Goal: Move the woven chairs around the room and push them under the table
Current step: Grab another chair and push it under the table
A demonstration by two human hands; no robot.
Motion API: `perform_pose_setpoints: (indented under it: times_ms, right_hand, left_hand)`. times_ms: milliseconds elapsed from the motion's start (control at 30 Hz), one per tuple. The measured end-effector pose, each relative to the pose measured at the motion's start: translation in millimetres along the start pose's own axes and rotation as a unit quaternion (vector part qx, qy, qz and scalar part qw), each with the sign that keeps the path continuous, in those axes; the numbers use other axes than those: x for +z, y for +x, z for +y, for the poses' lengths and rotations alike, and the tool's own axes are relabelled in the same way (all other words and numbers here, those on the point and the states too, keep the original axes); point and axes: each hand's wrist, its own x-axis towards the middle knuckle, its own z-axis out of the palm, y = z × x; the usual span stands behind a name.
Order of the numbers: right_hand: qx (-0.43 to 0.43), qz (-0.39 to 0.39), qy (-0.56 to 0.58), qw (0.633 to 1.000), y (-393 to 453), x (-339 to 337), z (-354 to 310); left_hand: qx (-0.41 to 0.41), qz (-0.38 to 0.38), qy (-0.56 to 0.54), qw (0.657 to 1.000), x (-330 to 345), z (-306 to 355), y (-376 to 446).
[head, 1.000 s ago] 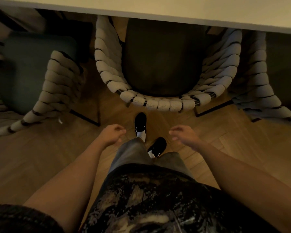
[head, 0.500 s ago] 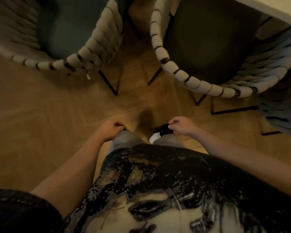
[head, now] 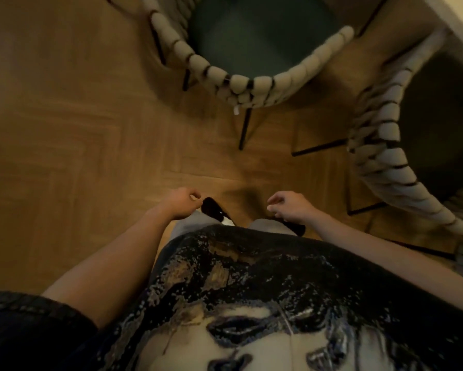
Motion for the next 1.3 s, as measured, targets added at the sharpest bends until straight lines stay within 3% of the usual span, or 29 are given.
perform_pose_setpoints:
  times_ms: [333,667,967,1300]
  right_hand:
    - [-0.065,-0.005,-0.125,0.99,50.1,22.7,-157.0]
    - [-0.11,-0.029,-0.185,0.976,125.2,11.0,-288.3]
    - [-0.094,-0.025,-0.176,0.98,179.9,-38.6,-369.8]
    - [-0.035,0.034,-0.049,0.998,185.0,-68.5,-407.1]
  left_hand:
    - [-0.061,0.063,-0.118,0.989,-76.8,-114.4,-8.8]
    - [-0.113,0.075,-0.179,0.974,-169.5,-168.0,21.5]
    - [-0.111,0.078,-0.168,0.976,-290.7,-155.7,75.6]
    - [-0.011,0.036,-0.057,0.998,-414.9,-98.7,148.1]
